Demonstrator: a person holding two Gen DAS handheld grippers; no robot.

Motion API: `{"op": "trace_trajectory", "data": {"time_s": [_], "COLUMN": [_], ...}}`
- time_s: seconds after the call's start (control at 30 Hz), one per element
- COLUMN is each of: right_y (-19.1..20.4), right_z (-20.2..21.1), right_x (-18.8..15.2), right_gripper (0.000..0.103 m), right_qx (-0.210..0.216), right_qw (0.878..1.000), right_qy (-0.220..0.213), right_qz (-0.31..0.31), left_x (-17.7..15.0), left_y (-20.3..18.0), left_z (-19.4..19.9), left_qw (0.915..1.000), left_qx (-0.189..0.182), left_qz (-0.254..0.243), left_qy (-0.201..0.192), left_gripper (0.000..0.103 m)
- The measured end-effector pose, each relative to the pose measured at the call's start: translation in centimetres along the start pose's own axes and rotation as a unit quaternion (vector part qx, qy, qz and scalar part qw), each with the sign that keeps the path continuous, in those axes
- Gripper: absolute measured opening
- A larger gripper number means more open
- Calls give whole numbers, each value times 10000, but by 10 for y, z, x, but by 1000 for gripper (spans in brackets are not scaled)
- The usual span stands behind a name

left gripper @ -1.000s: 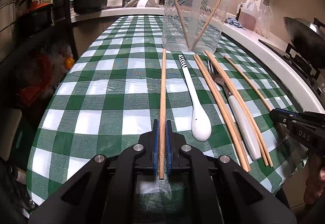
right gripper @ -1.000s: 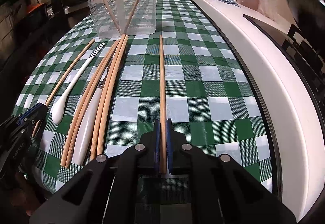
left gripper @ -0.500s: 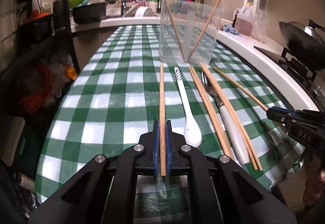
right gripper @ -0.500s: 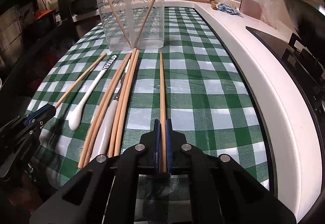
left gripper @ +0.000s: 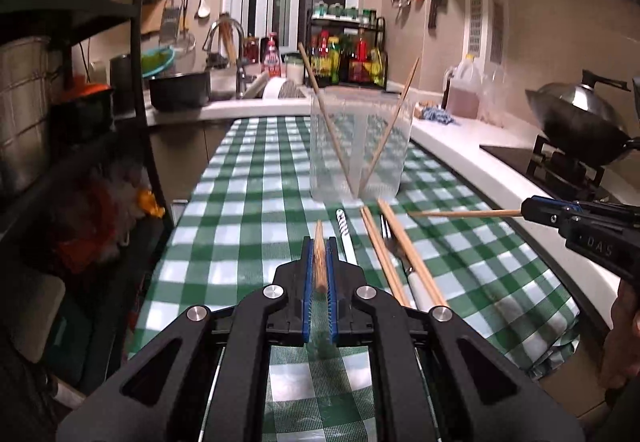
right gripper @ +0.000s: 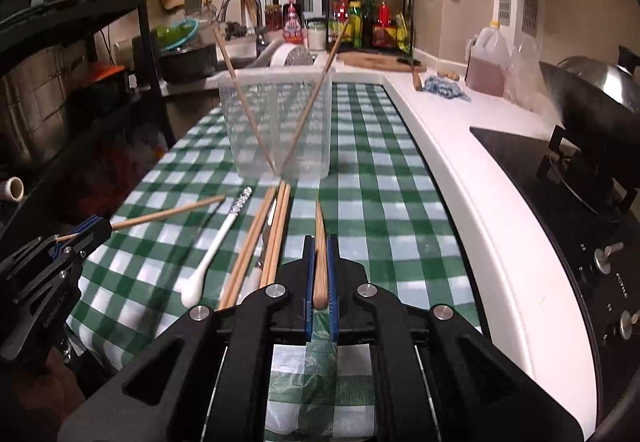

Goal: Organize utensils
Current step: 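Lift the chopstick in the left tool to the container while the right tool carries its chopstick there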

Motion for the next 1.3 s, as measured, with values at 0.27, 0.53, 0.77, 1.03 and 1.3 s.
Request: {"op": "trace_trajectory", "data": {"time_s": [0.27, 0.53, 0.77, 1.03, 1.3], "right_y": [-6, -5, -7, -16, -29], "right_z": [25, 39, 41, 41, 50], "right_x": [24, 54, 81, 119, 174], "right_gripper": [6, 6, 6, 6, 6], "right_qx": [51, 159, 386, 483, 494], "right_qw": [9987, 9970, 9965, 9974, 9966], "right_qy": [-514, -754, -732, -494, -622], "right_qz": [-44, 24, -147, -226, -218], "left_x": [20, 57, 92, 125, 188], "left_y": [4, 6, 10, 15, 17], "left_z": [14, 28, 26, 8, -14], "left_qw": [9995, 9982, 9976, 9968, 9949], "left_qx": [-104, -317, -522, -661, -848], "left_qz": [91, 151, 290, 429, 465], "left_qy": [-273, -492, -340, -128, -289], "left_gripper": [6, 6, 6, 6, 6]}}
Point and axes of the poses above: each gripper's, at about its wrist camera, not at the fingertips, and z roughly against the way its jaws point, y to its left, x to its top, the point moved 2 cm from there along -z, roughly the way its jaws point, and after that the axes turned 4 degrees about z, right-handed, at the moved point
